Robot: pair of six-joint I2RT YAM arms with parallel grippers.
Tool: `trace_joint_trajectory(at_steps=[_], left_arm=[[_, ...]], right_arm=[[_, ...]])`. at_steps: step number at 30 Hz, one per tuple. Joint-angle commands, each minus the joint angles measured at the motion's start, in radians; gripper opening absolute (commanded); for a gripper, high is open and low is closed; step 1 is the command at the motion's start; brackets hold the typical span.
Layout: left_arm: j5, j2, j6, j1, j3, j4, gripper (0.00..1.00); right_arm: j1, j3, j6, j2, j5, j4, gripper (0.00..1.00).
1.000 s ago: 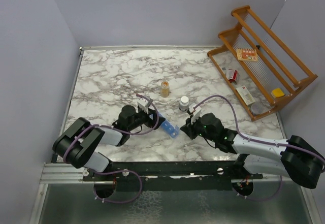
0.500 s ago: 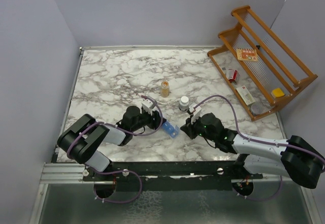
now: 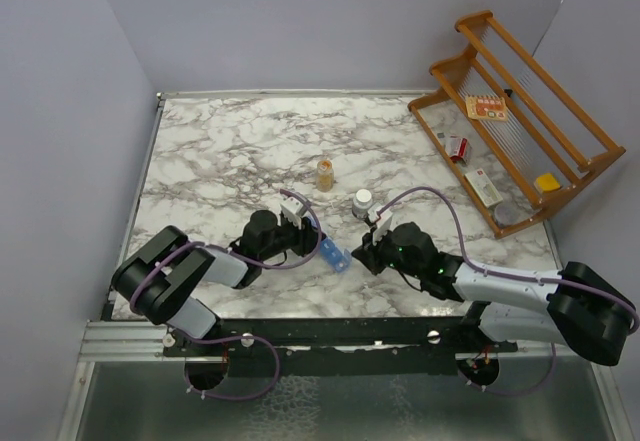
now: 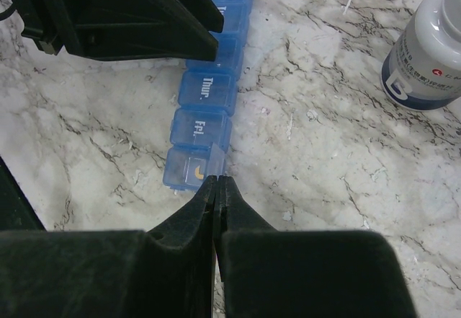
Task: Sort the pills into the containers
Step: Close the pill container at the center of the board.
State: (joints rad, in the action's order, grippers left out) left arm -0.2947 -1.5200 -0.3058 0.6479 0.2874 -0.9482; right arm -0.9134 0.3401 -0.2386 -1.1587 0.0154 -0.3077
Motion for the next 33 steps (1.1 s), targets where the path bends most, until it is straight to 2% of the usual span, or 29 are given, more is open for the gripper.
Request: trace_joint_trajectory(at_steps=[1, 10, 16, 33], left_arm=[[0.014, 0.045, -0.009, 0.010, -0.011, 0.025, 0.28], [0.030, 0.101, -0.020, 0.022, -0.003, 0.124, 0.19], [0.031, 0.114, -0.013, 0.034, -0.001, 0.161, 0.19], [0.040, 0.018, -0.027, 0.062, 0.028, 0.176, 0.17]], right_arm=[[-0.009, 0.022, 0.007, 0.020, -0.001, -0.035, 0.01], [-0.010, 0.033, 0.014, 0.015, -0.002, -0.033, 0.01], [-0.012, 0.037, 0.019, -0.002, 0.001, -0.039, 0.01], [-0.023, 0.033, 0.007, -0.008, 0.022, -0.030, 0.01]])
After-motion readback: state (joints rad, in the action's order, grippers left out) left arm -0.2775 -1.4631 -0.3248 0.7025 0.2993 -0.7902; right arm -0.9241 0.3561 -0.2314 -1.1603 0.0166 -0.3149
